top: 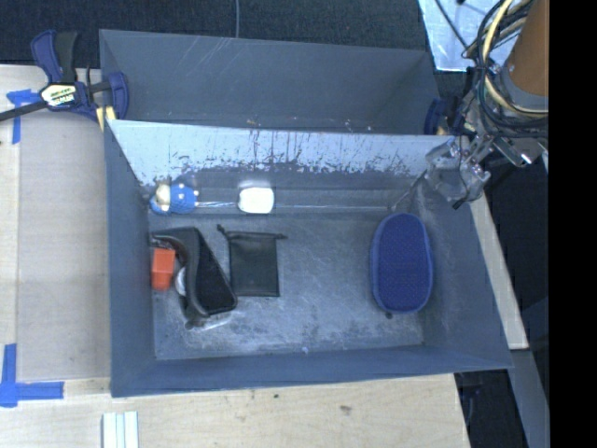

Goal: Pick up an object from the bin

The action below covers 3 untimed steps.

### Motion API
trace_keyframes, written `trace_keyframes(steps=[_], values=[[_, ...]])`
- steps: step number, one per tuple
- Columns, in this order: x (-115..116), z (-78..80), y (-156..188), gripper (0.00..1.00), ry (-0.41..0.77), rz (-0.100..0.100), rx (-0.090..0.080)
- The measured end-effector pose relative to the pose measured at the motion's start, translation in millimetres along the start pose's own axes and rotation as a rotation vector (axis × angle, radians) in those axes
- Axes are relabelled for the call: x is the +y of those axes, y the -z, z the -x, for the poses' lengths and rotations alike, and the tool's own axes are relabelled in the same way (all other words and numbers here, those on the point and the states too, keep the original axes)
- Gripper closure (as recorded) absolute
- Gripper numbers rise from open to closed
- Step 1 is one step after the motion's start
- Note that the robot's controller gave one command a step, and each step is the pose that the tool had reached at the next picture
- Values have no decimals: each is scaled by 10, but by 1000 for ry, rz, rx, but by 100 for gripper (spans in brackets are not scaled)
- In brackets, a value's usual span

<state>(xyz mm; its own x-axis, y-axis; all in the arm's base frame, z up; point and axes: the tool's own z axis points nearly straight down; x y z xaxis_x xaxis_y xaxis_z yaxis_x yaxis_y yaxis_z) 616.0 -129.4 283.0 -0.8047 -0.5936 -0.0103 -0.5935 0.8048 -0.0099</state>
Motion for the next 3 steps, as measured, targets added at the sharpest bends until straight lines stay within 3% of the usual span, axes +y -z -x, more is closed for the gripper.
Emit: trace_keyframes(steps=[1,2,3], values=[[537,4,-917,100,128,16,10],[453,246,-1738,100,221,15,9],[619,-309,-1707,100,585,13,7]])
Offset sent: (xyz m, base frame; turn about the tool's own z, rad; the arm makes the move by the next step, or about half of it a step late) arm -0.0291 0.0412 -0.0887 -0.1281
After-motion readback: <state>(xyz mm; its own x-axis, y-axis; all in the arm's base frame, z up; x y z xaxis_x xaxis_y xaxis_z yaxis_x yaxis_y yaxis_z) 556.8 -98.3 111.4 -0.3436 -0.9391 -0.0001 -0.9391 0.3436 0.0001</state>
